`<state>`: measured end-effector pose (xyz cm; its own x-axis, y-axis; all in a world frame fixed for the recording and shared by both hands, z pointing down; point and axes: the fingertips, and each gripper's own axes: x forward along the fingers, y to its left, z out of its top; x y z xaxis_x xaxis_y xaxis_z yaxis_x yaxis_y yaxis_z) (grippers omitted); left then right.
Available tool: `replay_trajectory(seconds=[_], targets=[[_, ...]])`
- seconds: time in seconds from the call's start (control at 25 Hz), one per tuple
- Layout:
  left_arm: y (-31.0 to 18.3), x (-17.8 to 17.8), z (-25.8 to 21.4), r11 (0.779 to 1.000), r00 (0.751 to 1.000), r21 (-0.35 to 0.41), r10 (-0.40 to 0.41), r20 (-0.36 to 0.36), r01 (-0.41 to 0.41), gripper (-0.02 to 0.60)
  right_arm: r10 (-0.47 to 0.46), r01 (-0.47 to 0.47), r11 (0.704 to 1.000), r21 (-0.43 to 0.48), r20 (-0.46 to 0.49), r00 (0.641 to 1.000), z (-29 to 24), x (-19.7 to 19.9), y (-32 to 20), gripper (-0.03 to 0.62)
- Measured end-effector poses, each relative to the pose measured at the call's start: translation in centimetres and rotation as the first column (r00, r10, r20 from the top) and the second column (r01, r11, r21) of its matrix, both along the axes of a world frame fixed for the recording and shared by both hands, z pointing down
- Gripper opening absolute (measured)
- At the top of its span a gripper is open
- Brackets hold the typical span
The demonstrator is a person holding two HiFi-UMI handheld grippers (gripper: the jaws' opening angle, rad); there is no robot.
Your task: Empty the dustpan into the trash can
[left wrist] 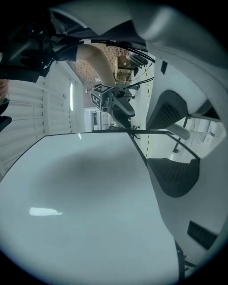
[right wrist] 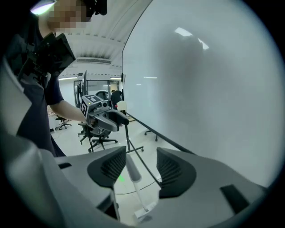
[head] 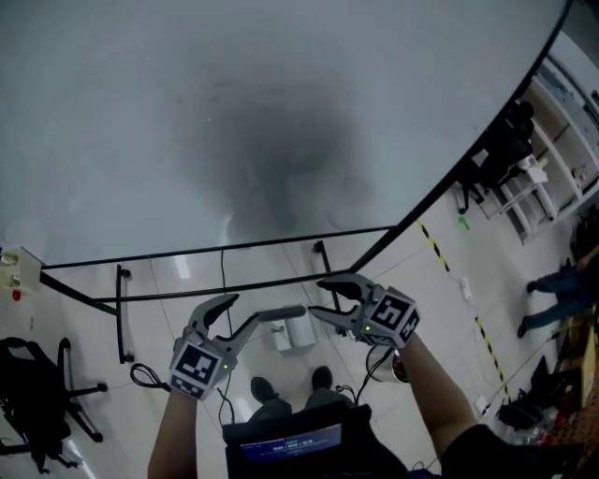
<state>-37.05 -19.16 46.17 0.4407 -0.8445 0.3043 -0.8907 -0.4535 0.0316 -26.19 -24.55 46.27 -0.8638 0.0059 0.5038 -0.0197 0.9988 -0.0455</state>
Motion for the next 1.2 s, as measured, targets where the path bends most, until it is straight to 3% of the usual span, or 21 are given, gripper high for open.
replay_trajectory(seconds=[0.32,0.6,0.88,1.2], targets=[[-4.2,6.2,-5.7,0.987,0.987,0.077,0.131,0.088,-0.138,0.201,0.080,-0.087,0.995,0.040,0.156,0.985,-6.6,3.5,-1.5,0.244],[-6.7,13.4,-9.5,0.976,0.975,0.103,0.178,0.130,-0.192,0.201,0.145,-0.165,0.985,0.051,0.280,0.949,-11.0,10.2,-3.2,0.244],[-7.1,20.7,-13.3,0.959,0.965,0.164,0.206,0.165,-0.232,0.201,0.120,-0.161,0.983,0.092,0.344,0.931,-14.1,15.2,-2.1,0.244],[-6.5,24.5,-16.5,0.949,0.951,0.188,0.208,0.228,-0.252,0.201,0.105,-0.155,0.984,0.086,0.420,0.902,-16.8,18.2,-1.5,0.243]])
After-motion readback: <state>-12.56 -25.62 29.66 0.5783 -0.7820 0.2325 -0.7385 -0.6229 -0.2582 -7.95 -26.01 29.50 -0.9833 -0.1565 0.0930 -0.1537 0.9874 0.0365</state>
